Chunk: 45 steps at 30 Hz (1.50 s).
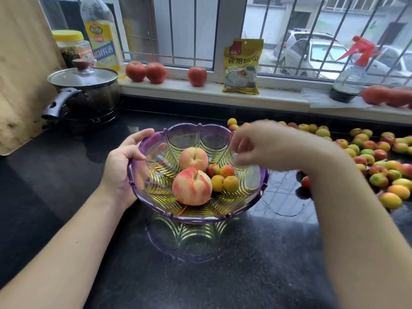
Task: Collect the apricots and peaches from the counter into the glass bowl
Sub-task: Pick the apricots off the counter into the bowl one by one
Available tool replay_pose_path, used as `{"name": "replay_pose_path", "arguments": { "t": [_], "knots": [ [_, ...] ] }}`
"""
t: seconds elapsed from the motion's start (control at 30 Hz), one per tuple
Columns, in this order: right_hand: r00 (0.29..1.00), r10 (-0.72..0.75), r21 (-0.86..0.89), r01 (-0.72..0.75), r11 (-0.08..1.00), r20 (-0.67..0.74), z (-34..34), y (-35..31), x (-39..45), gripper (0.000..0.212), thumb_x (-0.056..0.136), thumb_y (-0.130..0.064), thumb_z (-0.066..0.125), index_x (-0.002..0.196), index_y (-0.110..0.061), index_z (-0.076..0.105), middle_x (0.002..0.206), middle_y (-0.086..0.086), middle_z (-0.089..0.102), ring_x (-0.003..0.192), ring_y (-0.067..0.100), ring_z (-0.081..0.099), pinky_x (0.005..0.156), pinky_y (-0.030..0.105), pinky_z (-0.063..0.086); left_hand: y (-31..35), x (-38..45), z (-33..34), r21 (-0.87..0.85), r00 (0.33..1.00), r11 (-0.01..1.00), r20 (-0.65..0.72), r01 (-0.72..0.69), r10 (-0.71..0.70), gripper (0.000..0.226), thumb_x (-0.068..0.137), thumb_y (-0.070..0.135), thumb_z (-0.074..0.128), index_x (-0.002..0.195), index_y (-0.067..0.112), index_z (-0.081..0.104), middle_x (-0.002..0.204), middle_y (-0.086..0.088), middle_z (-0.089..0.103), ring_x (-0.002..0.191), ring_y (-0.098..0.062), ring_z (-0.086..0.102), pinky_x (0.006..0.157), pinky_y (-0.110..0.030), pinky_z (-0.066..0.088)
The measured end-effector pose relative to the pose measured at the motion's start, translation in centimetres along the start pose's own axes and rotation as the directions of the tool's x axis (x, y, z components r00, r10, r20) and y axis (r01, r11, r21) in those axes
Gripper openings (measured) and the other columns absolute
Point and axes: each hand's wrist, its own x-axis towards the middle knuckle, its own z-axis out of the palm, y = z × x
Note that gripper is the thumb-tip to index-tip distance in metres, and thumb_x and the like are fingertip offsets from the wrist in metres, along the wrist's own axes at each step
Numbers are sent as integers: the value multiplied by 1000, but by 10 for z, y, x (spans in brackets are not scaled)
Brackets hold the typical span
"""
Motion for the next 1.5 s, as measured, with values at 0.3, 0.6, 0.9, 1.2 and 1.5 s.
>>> {"name": "replay_pose_path", "arguments": {
  "t": [0.3,0.6,0.9,1.2,1.5],
  "knots": [
    [836,435,341,-323,883,-335,21,85,26,13,98,-14,60,103,-22,70,109,8,70,88,21,63,67,28,46,0,-1,1,13,1000,1000,-18,-5,5,62,86,-8,30,137,5,63,124,-15,74,124,-35,70,109,-55,52],
    [966,107,282,-38,959,-235,77,81,54,63,95,-35,69,151,-35,40,156,-4,43,144,22,40,114,45,41,0,-1,2,26,999,1000,-31,-3,4,63,87,-7,31,140,4,62,119,-12,76,124,-35,70,108,-55,53],
    [819,252,291,-109,950,-516,92,91,70,53,93,-25,72,142,-23,53,142,5,48,126,24,50,94,33,46,3,5,-4,6,996,998,-56,-66,66,61,79,-17,31,126,3,65,123,-17,73,114,-37,75,97,-43,60],
    [867,325,544,-76,835,-378,63,74,55,26,95,-24,69,120,-19,69,116,-3,65,96,15,61,73,23,48,7,3,-7,-29,996,999,-81,-40,37,67,82,-12,32,144,-3,56,117,-14,74,119,-37,72,98,-47,58],
    [996,-54,27,53,998,75,-2,-2,-1,23,89,-41,73,110,-34,66,96,-14,64,89,6,62,76,24,53,6,-1,-4,-33,996,999,-78,-41,39,57,85,-9,32,131,5,64,105,-9,77,105,-29,77,95,-50,59]
  ]
}}
